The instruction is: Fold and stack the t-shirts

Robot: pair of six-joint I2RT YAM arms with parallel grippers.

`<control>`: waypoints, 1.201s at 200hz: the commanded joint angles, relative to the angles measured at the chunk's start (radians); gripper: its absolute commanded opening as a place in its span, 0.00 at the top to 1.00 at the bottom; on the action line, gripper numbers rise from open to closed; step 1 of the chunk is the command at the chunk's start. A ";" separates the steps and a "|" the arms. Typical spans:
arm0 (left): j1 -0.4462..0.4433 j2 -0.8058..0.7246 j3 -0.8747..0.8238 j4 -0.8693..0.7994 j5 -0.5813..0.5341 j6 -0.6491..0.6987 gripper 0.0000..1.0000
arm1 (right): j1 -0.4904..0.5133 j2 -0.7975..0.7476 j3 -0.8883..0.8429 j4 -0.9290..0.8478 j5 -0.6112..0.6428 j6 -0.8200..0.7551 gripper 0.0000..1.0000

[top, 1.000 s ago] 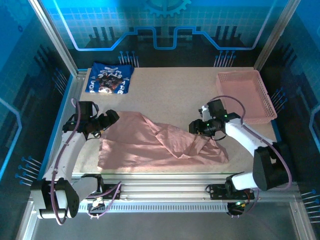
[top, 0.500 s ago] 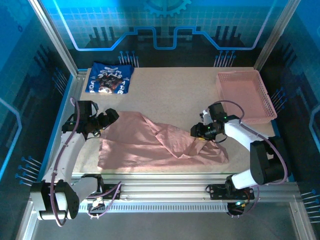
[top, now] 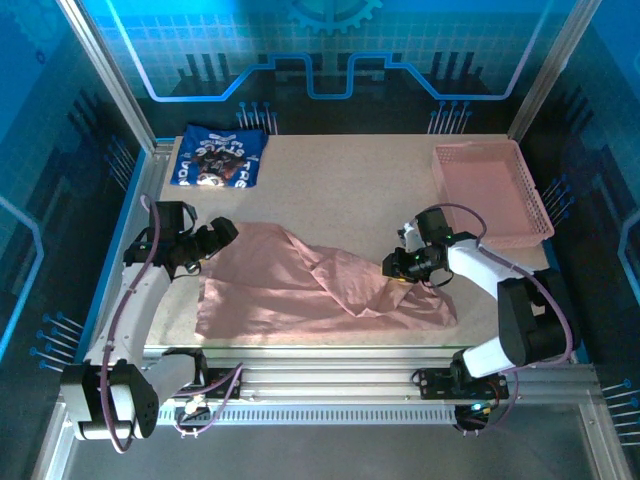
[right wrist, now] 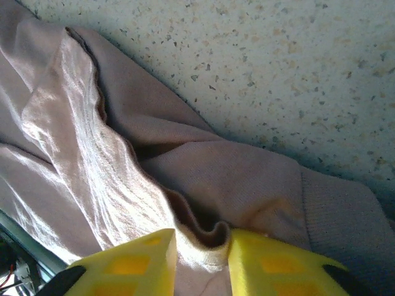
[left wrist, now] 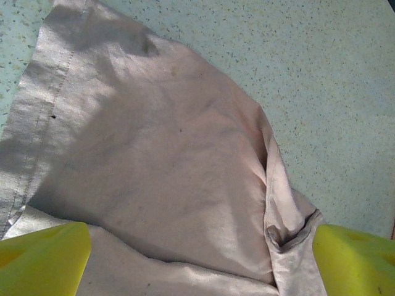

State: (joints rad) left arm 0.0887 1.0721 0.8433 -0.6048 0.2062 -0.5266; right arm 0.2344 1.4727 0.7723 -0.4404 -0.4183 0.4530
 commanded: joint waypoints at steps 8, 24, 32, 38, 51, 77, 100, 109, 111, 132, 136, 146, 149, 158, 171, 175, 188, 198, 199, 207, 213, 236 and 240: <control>-0.007 -0.017 -0.007 -0.015 -0.014 0.022 0.06 | -0.009 0.011 0.025 -0.005 -0.019 -0.005 0.84; -0.007 -0.016 -0.012 -0.016 -0.019 0.023 0.06 | -0.011 0.005 0.044 -0.019 -0.014 -0.010 0.94; -0.007 -0.015 -0.014 -0.015 -0.021 0.026 0.06 | -0.012 0.002 0.056 -0.026 -0.012 -0.012 0.98; -0.006 -0.014 -0.016 -0.016 -0.025 0.027 0.06 | -0.012 -0.003 0.064 -0.032 -0.006 -0.013 1.00; -0.007 -0.008 -0.014 -0.025 -0.035 0.030 0.06 | -0.014 -0.015 0.096 -0.054 0.015 -0.019 1.00; -0.005 0.027 0.014 -0.074 -0.071 0.048 0.07 | -0.025 -0.032 0.192 -0.114 0.073 -0.045 1.00; -0.006 0.058 0.037 -0.079 -0.079 0.055 0.07 | -0.046 -0.015 0.285 -0.154 0.123 -0.074 1.00; -0.006 0.075 0.048 -0.079 -0.083 0.061 0.07 | -0.057 0.003 0.326 -0.168 0.144 -0.092 1.00; -0.006 0.080 0.051 -0.080 -0.082 0.062 0.07 | -0.060 0.006 0.336 -0.172 0.151 -0.096 1.00; 0.003 0.154 0.102 -0.114 -0.089 0.091 0.06 | -0.078 0.079 0.446 -0.208 0.210 -0.143 1.00; 0.006 0.175 0.117 -0.128 -0.091 0.097 0.07 | -0.080 0.094 0.475 -0.213 0.219 -0.152 1.00; 0.016 0.224 0.152 -0.163 -0.104 0.110 0.07 | -0.082 0.131 0.529 -0.224 0.246 -0.175 1.00; 0.019 0.238 0.163 -0.173 -0.108 0.112 0.07 | -0.081 0.142 0.545 -0.228 0.256 -0.182 1.00; 0.028 0.275 0.189 -0.193 -0.124 0.117 0.08 | -0.082 0.176 0.593 -0.237 0.282 -0.199 1.00; 0.038 0.313 0.213 -0.185 -0.146 0.126 0.08 | -0.080 0.227 0.658 -0.247 0.321 -0.227 1.00; 0.040 0.325 0.217 -0.175 -0.152 0.128 0.08 | -0.079 0.241 0.677 -0.250 0.335 -0.235 1.00; 0.051 0.364 0.236 -0.148 -0.155 0.130 0.08 | -0.078 0.286 0.731 -0.253 0.368 -0.255 1.00; 0.060 0.401 0.259 -0.138 -0.157 0.128 0.09 | -0.077 0.316 0.769 -0.252 0.396 -0.269 1.00; 0.061 0.405 0.261 -0.136 -0.158 0.127 0.09 | -0.077 0.319 0.772 -0.252 0.399 -0.270 1.00; 0.064 0.432 0.279 -0.123 -0.164 0.126 0.10 | -0.074 0.340 0.797 -0.250 0.422 -0.281 1.00; 0.068 0.452 0.291 -0.112 -0.165 0.125 0.10 | -0.072 0.352 0.813 -0.247 0.441 -0.286 1.00; 0.075 0.535 0.340 -0.072 -0.167 0.127 0.11 | -0.046 0.392 0.846 -0.215 0.558 -0.320 1.00; 0.078 0.551 0.349 -0.067 -0.169 0.128 0.12 | -0.041 0.395 0.847 -0.201 0.571 -0.330 1.00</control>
State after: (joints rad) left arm 0.1520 1.5547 1.1278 -0.7124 0.0620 -0.4171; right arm 0.1650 1.8347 1.5734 -0.6575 0.0097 0.1936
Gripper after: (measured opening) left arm 0.891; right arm 0.061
